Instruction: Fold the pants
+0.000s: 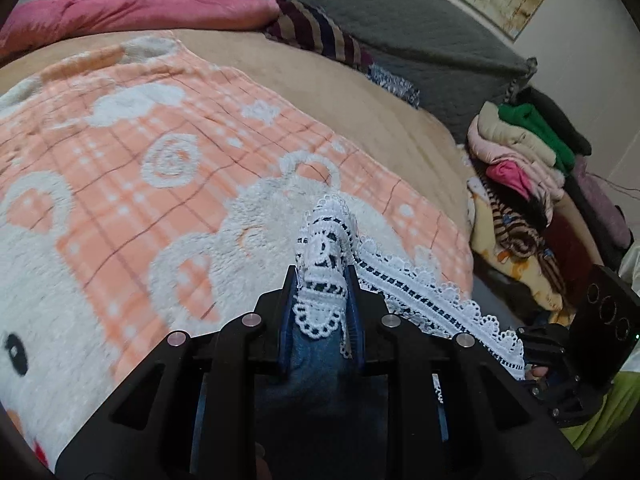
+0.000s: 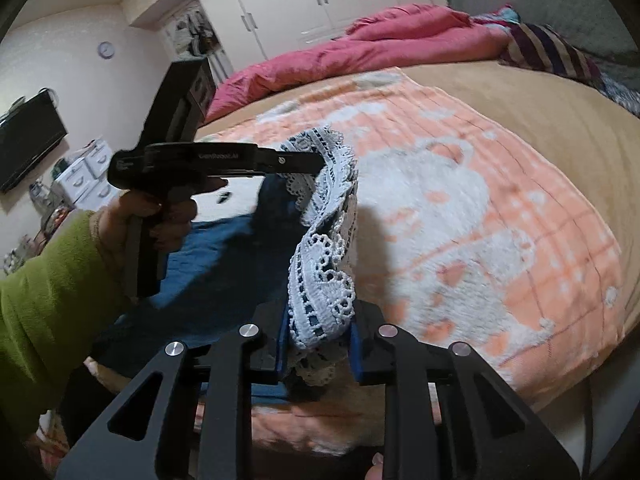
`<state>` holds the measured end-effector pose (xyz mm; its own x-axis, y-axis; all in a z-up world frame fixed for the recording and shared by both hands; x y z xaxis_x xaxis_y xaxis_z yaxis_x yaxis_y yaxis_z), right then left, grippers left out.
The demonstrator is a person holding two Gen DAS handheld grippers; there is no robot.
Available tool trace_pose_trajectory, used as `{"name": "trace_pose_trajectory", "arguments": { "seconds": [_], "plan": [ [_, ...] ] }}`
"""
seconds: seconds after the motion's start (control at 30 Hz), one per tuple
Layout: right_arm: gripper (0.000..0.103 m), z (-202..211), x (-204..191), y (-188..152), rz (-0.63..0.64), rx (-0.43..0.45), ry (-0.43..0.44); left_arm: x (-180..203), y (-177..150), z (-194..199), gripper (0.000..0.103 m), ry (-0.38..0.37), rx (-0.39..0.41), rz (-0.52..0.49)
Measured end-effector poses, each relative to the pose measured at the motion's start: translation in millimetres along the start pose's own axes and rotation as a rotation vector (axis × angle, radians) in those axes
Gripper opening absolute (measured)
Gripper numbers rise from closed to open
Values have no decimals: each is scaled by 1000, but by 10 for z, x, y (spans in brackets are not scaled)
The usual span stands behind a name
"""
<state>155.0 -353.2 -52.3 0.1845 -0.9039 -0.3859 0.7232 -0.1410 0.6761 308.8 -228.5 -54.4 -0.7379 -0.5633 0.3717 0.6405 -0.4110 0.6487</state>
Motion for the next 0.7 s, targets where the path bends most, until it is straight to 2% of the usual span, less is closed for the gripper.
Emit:
{"name": "trace_pose_trajectory", "arguments": {
  "seconds": [0.33,0.5,0.63,0.7],
  "plan": [
    [20,-107,-792,36,148,-23,92,-284,-323,671,15,35,77,73],
    [18,-286,-1284,-125,257,-78,142,-430,-511,952,15,50,100,103],
    [18,-494,-1606,-321,345,-133,152,-577,-708,1133,19,92,97,140],
    [18,-619,-1742,-445,388,-165,155,-640,-807,1206,26,128,89,161]
  ]
}}
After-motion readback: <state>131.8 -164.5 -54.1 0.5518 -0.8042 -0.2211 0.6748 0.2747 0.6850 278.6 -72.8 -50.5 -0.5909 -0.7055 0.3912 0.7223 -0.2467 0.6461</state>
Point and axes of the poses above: each gripper's, at about its wrist camera, not at the fingertips, and z roughly against the way its jaws point, x to its right, y to its top, the point moved 5 cm from there along -z, roughly the way its jaws point, and after that the axes turned 5 degrees about -z, right-handed, at the moved point
